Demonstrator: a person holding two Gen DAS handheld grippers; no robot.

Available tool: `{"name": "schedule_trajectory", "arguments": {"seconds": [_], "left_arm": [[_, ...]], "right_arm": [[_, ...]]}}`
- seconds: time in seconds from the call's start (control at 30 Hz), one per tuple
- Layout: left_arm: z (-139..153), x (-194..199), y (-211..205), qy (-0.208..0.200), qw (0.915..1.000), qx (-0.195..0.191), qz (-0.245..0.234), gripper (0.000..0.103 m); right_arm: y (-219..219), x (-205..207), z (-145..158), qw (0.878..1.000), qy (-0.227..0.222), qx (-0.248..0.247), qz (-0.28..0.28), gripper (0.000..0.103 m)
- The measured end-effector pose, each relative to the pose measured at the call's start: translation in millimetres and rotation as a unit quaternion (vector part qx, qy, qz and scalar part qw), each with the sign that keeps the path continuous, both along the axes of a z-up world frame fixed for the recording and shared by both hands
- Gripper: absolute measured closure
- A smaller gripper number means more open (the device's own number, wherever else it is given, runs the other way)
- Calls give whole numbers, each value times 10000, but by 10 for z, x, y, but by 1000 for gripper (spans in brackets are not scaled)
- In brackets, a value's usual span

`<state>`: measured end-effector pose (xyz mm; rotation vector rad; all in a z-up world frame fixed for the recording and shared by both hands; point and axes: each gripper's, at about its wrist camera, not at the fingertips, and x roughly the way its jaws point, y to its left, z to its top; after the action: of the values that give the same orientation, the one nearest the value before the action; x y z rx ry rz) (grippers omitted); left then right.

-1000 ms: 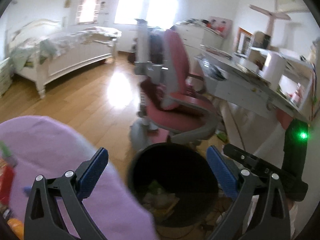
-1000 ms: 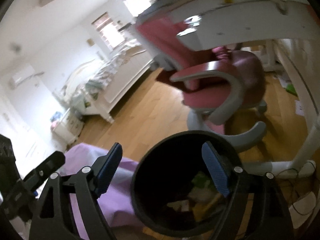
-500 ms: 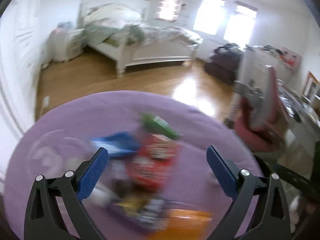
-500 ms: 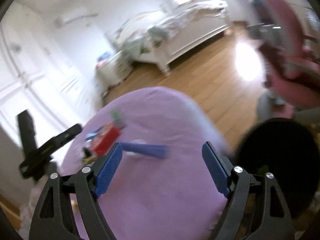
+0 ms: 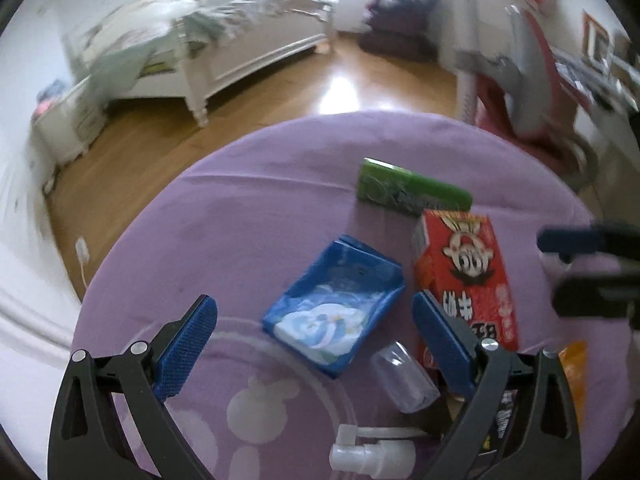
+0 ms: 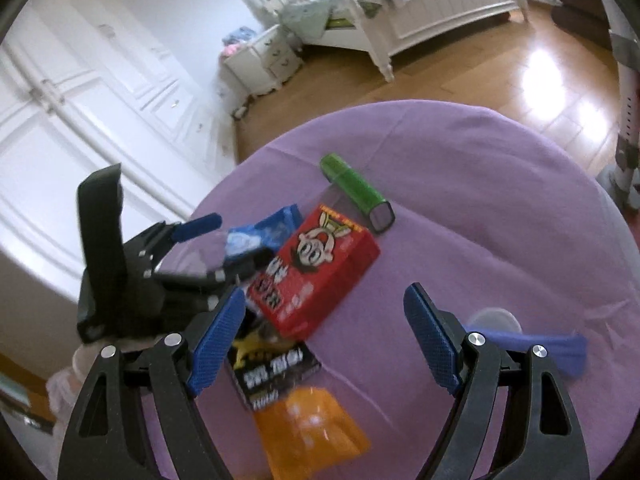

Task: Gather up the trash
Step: 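Grasp the blue wet-wipe packet with the left tool while the right tool grasps the red snack box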

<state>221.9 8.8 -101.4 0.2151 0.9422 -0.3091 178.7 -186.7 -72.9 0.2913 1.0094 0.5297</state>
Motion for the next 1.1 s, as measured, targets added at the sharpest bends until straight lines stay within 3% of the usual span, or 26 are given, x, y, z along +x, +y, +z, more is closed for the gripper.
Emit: {"name": "schedule_trajectory", "arguments": {"seconds": [0.03, 0.13, 0.27, 0.4, 0.57, 0.73, 0.8, 0.93, 1.1], "left_arm": [[-8, 16, 9, 23, 10000, -31, -11, 8], [-88, 104, 136, 169, 9995, -26, 265, 37], [-59, -22, 243, -11, 9983, -80, 569, 55], [-55, -163, 460, -26, 9940, -530, 959, 58], [-28, -359, 593, -134, 9880, -819, 1300, 60], [129, -567, 640, -400, 9827, -1025, 1488, 60], [221, -655, 606, -531, 9815, -1072, 1491, 60], [384, -800, 469, -729, 9781, -1272, 1475, 60], [661, -959, 97, -1027, 9762, -1451, 1240, 60]], "right_arm": [[17, 30, -8, 10000, 54, 8, -60, 23], [54, 81, -35, 9999, 118, -11, -118, 23], [150, 131, -49, 9997, 124, -154, -109, 23], [336, 239, -113, 9986, 103, -519, -11, 23], [601, 266, -147, 9917, -186, -1265, 95, 25], [638, 149, -73, 9865, -463, -1551, 243, 44], [583, 76, -50, 9888, -516, -1372, 268, 46], [235, -183, 173, 9949, -885, -454, 190, 46], [-363, -572, 545, 9872, -1556, 150, -312, 46]]}}
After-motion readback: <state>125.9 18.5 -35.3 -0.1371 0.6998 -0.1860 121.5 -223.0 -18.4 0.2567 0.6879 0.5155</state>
